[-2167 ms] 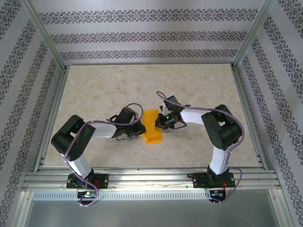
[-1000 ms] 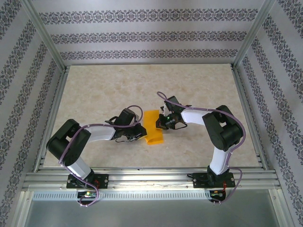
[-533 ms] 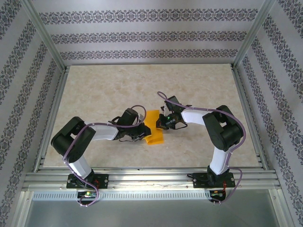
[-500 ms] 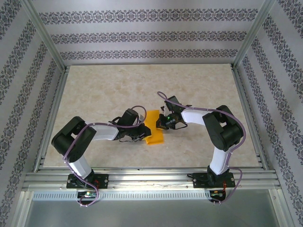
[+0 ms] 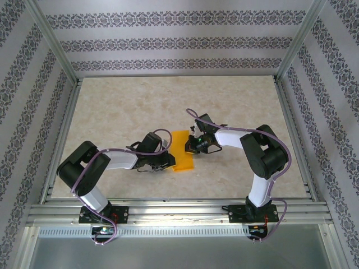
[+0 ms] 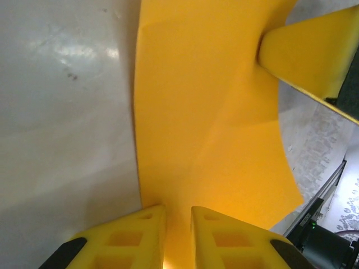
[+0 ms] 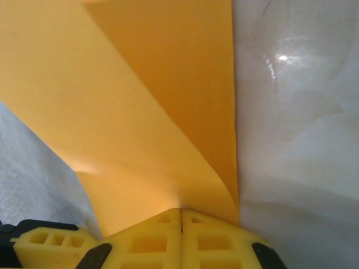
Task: Fold a paper plane with a square sheet of paper (pick it up from the middle)
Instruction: First fold the square sheet of paper in half at the center of the table.
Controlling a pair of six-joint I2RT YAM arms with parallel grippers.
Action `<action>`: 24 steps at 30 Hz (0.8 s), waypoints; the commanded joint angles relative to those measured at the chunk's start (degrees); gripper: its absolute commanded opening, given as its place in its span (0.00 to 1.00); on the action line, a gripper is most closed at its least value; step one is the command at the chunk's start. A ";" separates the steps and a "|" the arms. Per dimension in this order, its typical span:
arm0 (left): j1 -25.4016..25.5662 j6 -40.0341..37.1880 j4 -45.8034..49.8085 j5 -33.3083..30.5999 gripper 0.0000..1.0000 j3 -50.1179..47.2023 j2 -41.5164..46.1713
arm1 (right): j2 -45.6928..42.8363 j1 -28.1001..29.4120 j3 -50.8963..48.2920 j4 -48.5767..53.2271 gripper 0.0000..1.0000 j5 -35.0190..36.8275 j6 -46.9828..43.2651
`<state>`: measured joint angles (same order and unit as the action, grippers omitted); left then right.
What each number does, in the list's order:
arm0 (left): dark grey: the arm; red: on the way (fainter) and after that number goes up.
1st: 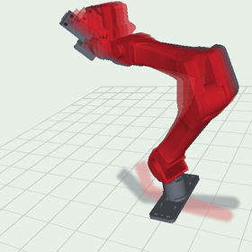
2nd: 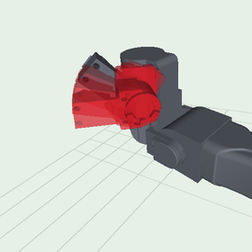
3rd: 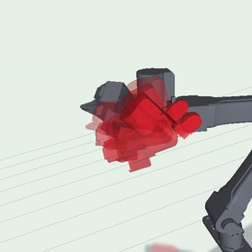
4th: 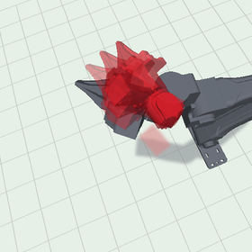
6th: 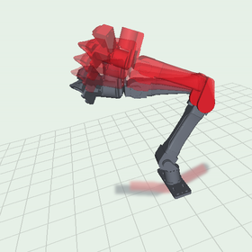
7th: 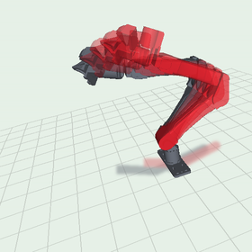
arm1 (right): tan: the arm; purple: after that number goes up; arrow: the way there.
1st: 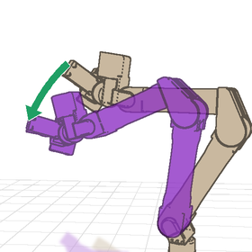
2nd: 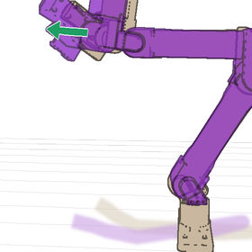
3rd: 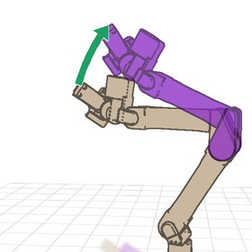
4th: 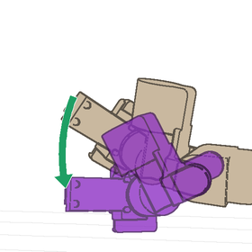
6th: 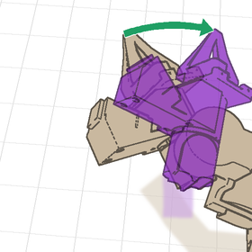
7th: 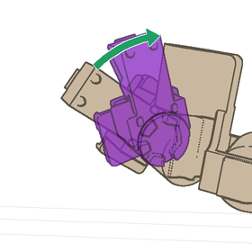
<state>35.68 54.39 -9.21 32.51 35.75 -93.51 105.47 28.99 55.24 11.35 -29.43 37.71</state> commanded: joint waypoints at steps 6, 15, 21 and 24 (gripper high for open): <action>0.84 2.65 4.60 -2.06 0.24 1.88 7.19 | 0.86 -0.78 -3.02 6.30 0.00 5.44 0.79; 3.53 7.39 -5.99 3.48 0.23 3.19 -2.35 | 1.10 -0.69 -2.60 6.04 0.00 5.17 1.08; 4.56 7.90 -5.90 0.57 0.23 -1.76 -3.71 | 0.79 -0.69 -2.86 6.21 0.00 5.33 1.05; 4.66 8.70 -7.03 -0.31 0.23 -5.91 -2.79 | 0.70 -0.70 -3.04 6.02 0.00 5.44 1.13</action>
<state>39.40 61.23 -18.33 33.85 34.30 -96.12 104.99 28.97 54.70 11.20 -29.36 38.65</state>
